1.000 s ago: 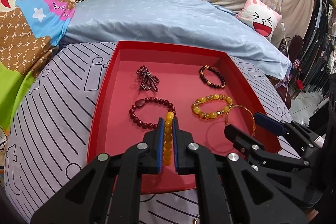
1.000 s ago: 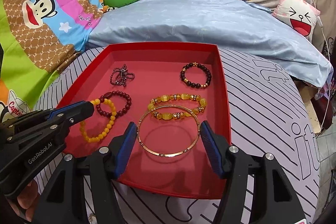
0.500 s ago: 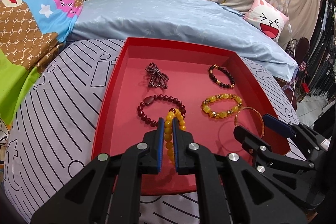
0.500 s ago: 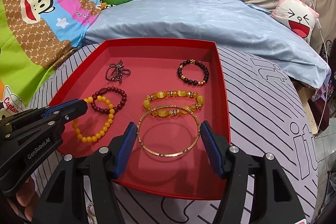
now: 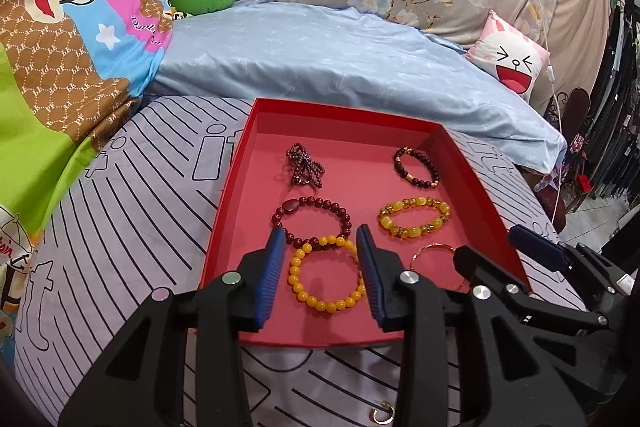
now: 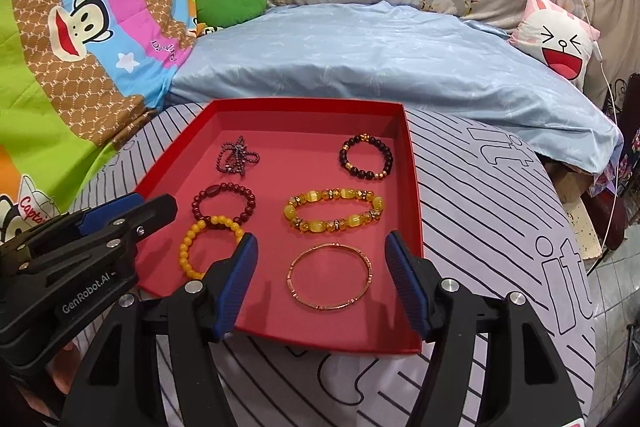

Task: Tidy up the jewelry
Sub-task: 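Withdraw both tools from the tray toward the remaining gold jewelry, then close the right tool on the gold ring while the left closes on the twisted gold bangle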

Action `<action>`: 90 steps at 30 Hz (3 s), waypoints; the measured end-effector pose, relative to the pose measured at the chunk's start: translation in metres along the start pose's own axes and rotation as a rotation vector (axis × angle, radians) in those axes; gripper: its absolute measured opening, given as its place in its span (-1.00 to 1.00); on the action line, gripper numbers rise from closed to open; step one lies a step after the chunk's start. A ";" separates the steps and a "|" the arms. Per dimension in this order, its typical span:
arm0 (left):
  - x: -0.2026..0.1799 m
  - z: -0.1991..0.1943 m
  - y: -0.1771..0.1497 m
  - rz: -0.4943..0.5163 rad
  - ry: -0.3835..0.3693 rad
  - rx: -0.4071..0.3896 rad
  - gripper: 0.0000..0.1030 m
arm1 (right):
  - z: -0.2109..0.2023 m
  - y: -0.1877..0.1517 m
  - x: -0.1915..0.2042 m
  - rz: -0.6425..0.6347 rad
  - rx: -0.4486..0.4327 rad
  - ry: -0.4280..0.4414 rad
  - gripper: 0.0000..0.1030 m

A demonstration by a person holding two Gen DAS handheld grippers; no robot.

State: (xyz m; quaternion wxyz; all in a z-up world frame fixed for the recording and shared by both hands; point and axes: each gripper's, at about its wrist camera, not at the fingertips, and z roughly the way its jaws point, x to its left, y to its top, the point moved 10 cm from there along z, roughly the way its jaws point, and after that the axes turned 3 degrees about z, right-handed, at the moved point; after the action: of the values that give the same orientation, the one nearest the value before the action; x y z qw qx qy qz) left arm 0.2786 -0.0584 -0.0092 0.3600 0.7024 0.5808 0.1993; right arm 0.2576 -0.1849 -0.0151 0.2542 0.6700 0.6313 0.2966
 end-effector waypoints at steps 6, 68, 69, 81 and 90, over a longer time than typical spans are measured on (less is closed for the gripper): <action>-0.005 -0.028 -0.003 0.010 -0.012 -0.018 -0.32 | -0.027 -0.003 0.009 -0.003 -0.019 0.019 0.23; -0.013 -0.081 -0.173 0.045 -0.010 0.153 -0.92 | -0.082 -0.182 0.034 -0.043 0.160 0.016 -0.08; -0.013 -0.081 -0.173 0.044 -0.011 0.153 -0.92 | -0.082 -0.182 0.034 -0.047 0.158 0.010 -0.13; -0.013 -0.081 -0.173 0.037 -0.019 0.151 -0.91 | -0.082 -0.181 0.032 -0.051 0.130 -0.003 -0.57; -0.014 -0.082 -0.173 0.034 -0.023 0.150 -0.91 | -0.083 -0.180 0.031 -0.039 0.130 0.002 -0.63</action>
State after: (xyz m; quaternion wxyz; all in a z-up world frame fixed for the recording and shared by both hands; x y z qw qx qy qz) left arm 0.1018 -0.0376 -0.0810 0.3095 0.7393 0.5780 0.1534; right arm 0.0737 -0.1435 -0.0839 0.2151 0.6726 0.6623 0.2505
